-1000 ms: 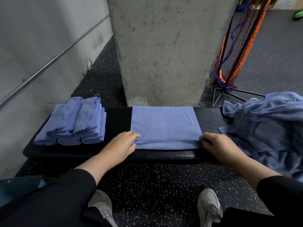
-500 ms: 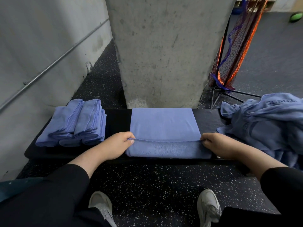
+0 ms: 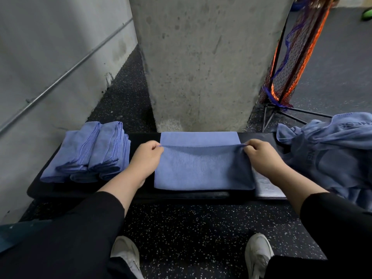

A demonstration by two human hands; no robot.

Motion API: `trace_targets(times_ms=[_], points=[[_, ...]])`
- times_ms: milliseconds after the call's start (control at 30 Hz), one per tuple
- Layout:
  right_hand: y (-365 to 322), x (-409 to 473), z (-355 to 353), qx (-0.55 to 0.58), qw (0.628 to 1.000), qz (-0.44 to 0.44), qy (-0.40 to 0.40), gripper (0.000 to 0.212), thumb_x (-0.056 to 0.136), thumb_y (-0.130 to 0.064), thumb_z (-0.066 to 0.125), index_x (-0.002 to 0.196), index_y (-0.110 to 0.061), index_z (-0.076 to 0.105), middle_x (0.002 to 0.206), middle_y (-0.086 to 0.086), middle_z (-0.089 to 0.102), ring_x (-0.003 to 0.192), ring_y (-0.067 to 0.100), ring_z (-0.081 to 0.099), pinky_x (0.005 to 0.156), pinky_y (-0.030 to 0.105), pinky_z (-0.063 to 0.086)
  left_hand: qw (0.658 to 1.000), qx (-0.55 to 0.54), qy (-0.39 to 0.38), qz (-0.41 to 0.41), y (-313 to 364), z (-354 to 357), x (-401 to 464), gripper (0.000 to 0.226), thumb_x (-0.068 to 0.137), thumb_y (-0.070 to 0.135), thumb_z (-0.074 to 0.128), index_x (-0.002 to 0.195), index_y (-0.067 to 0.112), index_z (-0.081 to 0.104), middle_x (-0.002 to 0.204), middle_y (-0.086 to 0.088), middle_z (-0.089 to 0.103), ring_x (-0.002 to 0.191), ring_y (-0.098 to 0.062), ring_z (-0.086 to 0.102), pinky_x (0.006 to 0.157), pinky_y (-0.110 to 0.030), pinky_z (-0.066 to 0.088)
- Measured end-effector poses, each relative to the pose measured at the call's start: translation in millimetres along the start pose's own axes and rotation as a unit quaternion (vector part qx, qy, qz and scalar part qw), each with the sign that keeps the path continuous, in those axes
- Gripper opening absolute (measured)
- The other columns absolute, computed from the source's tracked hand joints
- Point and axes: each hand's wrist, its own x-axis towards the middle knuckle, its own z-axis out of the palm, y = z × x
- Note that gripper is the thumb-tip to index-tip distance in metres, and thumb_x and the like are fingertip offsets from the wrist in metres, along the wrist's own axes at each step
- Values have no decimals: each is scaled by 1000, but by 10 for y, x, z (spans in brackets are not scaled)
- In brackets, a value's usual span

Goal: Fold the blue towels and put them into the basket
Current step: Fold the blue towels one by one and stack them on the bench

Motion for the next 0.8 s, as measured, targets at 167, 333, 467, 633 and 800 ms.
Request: trace_targets(times_ms=[167,333,467,633,800], points=[[38,256,196,-11,999,26,-18,18,98,-15,50,94,-7,67,77,7,64,70,26,60,61,29,39,997,60,40,14,49,181,212,22,100,17,45,93,3,60,75,-5,54,63,-16,41,54,-31,29],[100,400,254,-75,996,26,-36,23,99,-16,48,105,-7,68,91,10,67,86,28,60,70,28,35,987,157,7,40,-33,307,360,23,102,18,43,83,8,53,76,-3,53,67,-20,44,57,-32,32],[99,386,227,-117,992,10,-46,25,100,-14,46,105,-4,68,105,17,70,99,32,61,72,31,35,971,233,3,60,-54,296,356,23,104,21,41,87,11,54,82,-5,59,70,-19,49,59,-33,36],[85,226,133,-153,983,8,-104,23,98,-12,48,99,-7,70,96,12,68,86,25,55,69,28,34,954,284,-34,88,-81,178,165,23,104,21,41,90,10,55,79,-5,58,67,-19,47,55,-31,33],[129,-36,-23,-139,966,27,-215,31,93,-8,52,67,-21,62,70,0,63,63,19,64,64,34,57,943,309,-66,107,-181,65,-155,26,102,24,44,77,20,46,70,2,52,65,-18,46,53,-31,28]])
